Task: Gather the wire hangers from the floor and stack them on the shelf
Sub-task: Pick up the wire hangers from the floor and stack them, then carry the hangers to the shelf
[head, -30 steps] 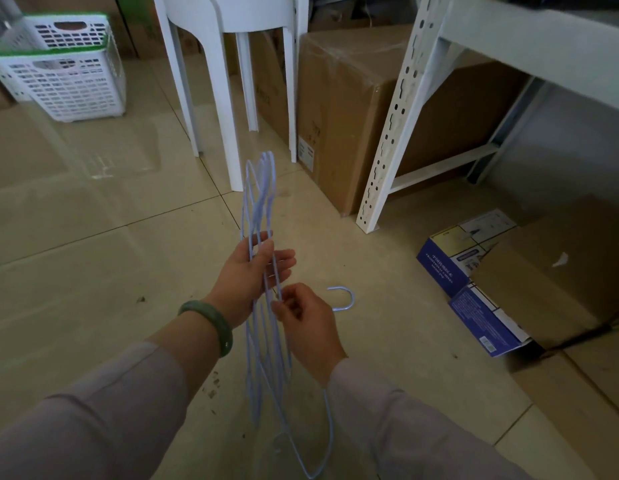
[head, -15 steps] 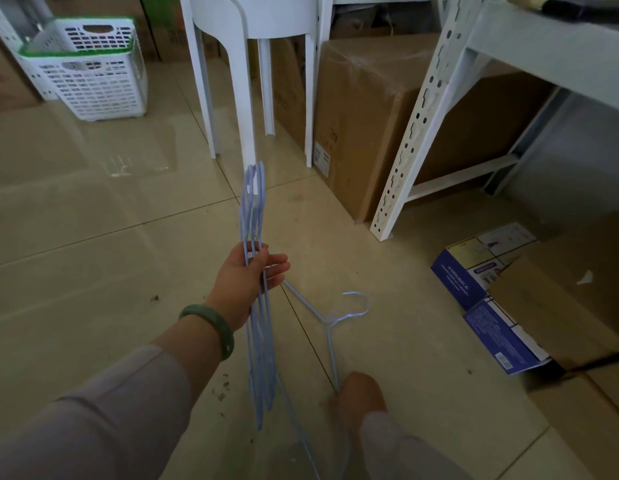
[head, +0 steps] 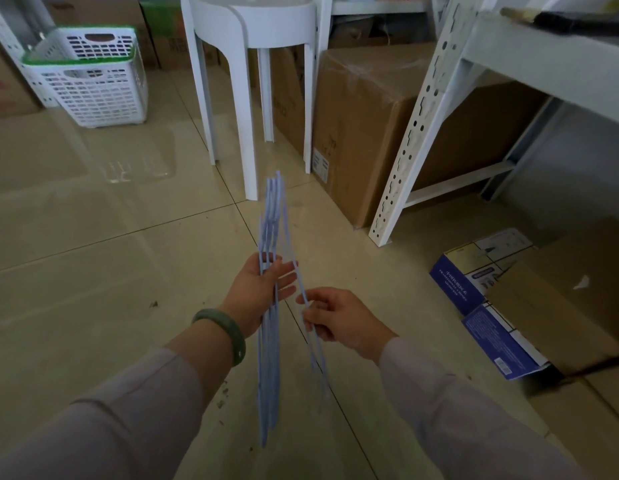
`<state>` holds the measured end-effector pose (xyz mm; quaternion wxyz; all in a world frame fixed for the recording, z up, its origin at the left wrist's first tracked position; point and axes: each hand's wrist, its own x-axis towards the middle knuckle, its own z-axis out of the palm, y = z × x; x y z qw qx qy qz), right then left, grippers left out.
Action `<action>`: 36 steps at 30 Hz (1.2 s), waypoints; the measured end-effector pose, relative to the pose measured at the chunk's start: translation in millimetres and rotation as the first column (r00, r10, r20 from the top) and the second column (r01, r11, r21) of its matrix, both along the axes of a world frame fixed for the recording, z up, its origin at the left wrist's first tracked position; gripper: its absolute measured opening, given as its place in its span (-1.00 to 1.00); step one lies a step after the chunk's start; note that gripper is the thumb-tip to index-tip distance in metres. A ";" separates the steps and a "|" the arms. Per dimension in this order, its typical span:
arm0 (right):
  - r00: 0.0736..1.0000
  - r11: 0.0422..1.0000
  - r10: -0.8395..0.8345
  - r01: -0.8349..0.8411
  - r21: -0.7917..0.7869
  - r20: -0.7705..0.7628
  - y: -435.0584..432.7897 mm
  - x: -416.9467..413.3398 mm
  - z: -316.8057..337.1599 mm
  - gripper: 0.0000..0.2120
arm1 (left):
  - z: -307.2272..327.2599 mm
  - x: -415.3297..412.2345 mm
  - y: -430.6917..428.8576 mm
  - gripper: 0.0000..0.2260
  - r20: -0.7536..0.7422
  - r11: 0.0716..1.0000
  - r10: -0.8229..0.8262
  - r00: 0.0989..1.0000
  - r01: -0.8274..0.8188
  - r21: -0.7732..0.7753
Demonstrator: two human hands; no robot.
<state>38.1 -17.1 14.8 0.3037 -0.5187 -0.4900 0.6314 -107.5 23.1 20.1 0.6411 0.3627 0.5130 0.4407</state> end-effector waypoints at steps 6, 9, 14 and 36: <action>0.992 0.990 0.047 -0.061 0.126 0.114 -6.1 0.8 7.8 -0.80 | 17.3 13.5 -1.6 -0.77 0.123 0.996 -0.093 0.988 0.090 0.025; 0.914 0.976 0.150 -0.197 0.088 0.377 4.8 19.2 33.3 -0.91 | 30.2 21.2 -3.3 -0.75 0.148 0.992 -0.127 0.981 0.125 0.024; 0.865 0.831 -0.257 -0.029 0.556 0.430 58.3 57.6 155.3 -0.68 | 82.6 49.7 0.2 -0.85 0.108 0.973 -0.209 0.972 0.195 0.126; 0.955 0.912 -0.067 0.176 0.370 -0.290 72.2 48.8 726.5 -0.67 | 671.9 67.3 2.0 -0.82 0.241 0.919 -0.374 0.896 0.393 -0.037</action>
